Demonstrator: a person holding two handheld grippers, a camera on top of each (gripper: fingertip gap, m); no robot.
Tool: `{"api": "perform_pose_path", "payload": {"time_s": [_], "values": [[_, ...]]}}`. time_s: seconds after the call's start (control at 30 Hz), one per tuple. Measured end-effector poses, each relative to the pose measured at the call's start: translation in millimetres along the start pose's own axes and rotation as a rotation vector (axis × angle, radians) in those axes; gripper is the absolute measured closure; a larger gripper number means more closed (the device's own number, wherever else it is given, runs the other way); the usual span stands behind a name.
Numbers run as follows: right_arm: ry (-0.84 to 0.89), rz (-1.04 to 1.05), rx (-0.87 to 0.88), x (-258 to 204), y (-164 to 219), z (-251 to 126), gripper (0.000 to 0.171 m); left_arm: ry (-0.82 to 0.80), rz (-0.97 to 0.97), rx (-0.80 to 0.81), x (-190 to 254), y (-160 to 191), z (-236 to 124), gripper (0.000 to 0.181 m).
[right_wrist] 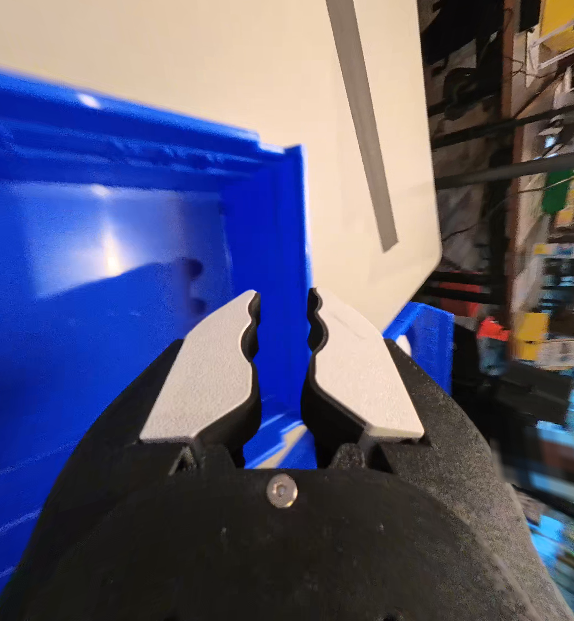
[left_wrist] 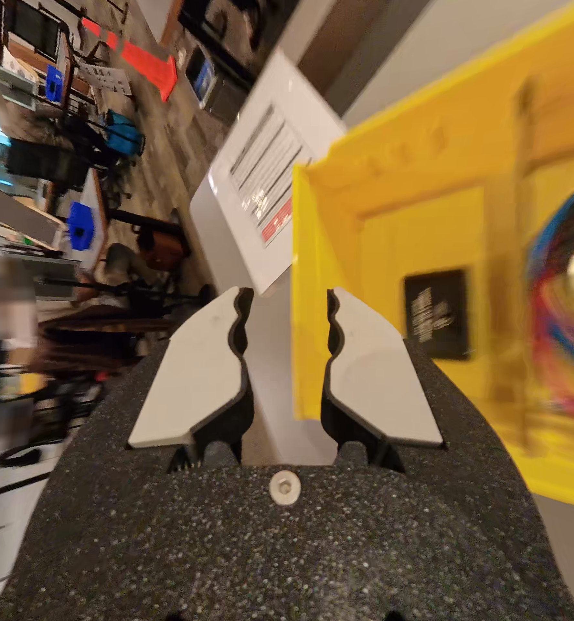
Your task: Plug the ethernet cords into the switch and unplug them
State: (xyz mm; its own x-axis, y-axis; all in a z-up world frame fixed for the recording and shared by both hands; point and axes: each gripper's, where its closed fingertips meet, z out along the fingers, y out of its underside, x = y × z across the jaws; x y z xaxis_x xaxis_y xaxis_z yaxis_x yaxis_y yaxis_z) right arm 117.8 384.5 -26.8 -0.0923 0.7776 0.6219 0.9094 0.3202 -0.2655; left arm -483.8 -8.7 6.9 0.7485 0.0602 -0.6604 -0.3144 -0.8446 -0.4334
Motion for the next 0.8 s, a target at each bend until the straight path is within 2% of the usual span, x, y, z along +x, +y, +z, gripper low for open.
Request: {"api": "perform_pose_path", "payload": {"time_s": [0.03, 0.07, 0.2, 0.33, 0.43, 0.53, 0.67, 0.8], "values": [[-0.04, 0.076, 0.047, -13, -8, -13, 0.141, 0.031, -0.092, 0.051, 11, -17, -16, 0.135], [-0.085, 0.156, 0.102, -27, -17, -26, 0.14, 0.088, -0.194, 0.115, 28, -37, -31, 0.134], [-0.293, 0.421, 0.31, -94, -59, -66, 0.114, 0.388, -0.47, 0.41, 117, -122, -83, 0.124], [-0.373, 0.575, 0.4, -154, -89, -83, 0.093, 0.486, -0.618, 0.492, 193, -173, -98, 0.106], [-0.359, 0.626, 0.411, -185, -100, -80, 0.081, 0.351, -0.689, 0.454, 216, -183, -78, 0.094], [-0.267, 0.664, 0.413, -190, -110, -71, 0.078, 0.144, -0.739, 0.386, 214, -172, -45, 0.086], [-0.126, 0.654, 0.351, -186, -112, -52, 0.092, 0.004, -0.764, 0.315, 206, -162, -10, 0.097], [-0.099, 0.642, 0.342, -185, -105, -45, 0.096, -0.099, -0.617, 0.233, 207, -146, -1, 0.106]]}}
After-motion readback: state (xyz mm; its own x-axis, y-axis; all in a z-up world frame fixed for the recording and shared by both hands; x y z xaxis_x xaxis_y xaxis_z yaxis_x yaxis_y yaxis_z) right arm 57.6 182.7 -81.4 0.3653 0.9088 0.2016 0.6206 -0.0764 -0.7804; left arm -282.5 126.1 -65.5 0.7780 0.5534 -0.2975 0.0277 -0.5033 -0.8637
